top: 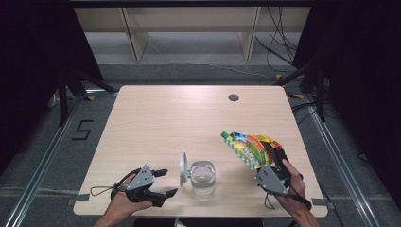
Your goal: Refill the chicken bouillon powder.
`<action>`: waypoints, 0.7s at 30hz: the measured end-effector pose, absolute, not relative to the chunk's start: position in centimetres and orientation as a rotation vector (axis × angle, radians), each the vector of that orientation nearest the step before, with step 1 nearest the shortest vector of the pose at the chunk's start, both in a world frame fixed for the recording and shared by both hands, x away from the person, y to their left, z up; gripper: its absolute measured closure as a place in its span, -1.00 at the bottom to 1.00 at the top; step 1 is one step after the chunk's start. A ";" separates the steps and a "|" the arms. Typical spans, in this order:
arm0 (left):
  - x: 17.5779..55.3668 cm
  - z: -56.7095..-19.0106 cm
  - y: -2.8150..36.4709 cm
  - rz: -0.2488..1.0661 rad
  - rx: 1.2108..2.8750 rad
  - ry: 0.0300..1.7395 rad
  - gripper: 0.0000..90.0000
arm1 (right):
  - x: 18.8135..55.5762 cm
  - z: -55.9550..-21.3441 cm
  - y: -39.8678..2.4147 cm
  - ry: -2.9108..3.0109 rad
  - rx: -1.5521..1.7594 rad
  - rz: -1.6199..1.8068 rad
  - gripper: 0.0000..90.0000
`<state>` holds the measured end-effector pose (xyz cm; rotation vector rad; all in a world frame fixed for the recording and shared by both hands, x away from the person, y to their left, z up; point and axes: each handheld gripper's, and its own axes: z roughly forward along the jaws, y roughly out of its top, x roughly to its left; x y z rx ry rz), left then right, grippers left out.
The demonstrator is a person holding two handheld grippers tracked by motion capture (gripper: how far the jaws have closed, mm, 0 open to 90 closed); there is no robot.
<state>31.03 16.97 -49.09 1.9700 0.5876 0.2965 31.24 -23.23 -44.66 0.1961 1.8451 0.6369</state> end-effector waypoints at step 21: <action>31.1 -49.1 17.0 0.307 1.975 0.575 -0.47 | 27.3 -44.8 -19.9 1.737 -0.223 0.256 -0.10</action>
